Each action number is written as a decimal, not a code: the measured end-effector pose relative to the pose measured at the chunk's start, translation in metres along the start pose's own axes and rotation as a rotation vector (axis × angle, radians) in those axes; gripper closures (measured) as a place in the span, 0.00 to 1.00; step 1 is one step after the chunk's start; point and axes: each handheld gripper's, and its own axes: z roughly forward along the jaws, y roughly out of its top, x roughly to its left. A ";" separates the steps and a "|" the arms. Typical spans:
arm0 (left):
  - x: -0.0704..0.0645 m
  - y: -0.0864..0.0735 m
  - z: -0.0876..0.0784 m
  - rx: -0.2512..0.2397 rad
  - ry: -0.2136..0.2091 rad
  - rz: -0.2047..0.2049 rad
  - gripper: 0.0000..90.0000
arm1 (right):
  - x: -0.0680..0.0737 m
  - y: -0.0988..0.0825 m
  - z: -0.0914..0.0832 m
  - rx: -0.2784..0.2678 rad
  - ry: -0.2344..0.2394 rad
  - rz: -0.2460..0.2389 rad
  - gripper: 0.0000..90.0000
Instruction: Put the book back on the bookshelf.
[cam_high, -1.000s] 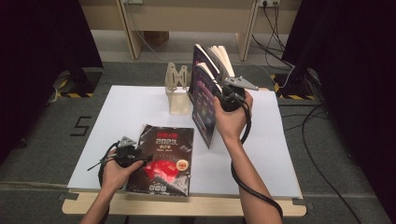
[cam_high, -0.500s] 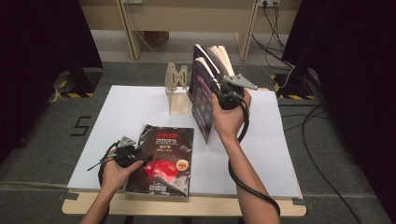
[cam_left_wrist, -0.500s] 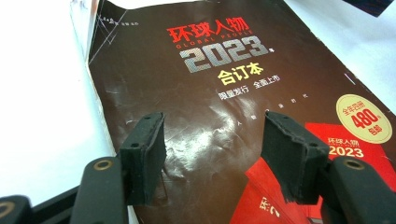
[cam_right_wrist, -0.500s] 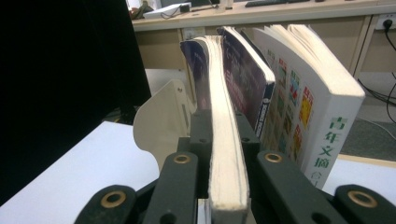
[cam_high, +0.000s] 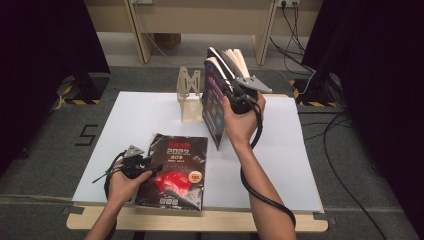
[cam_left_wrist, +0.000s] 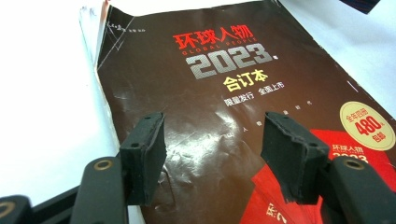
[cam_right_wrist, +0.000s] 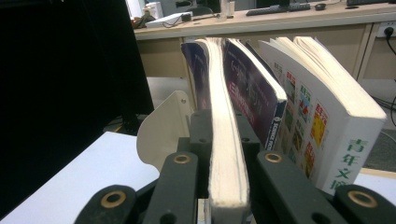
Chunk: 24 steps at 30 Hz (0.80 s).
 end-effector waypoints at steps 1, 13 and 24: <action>0.001 0.000 -0.001 -0.001 0.001 -0.004 0.43 | 0.000 0.001 0.001 0.003 -0.001 0.006 0.93; 0.006 -0.004 -0.007 -0.027 0.025 -0.012 0.43 | -0.001 0.005 0.018 0.004 -0.009 -0.010 0.92; 0.006 -0.003 -0.014 -0.046 0.027 -0.012 0.43 | 0.005 0.005 0.027 0.001 -0.032 -0.020 0.93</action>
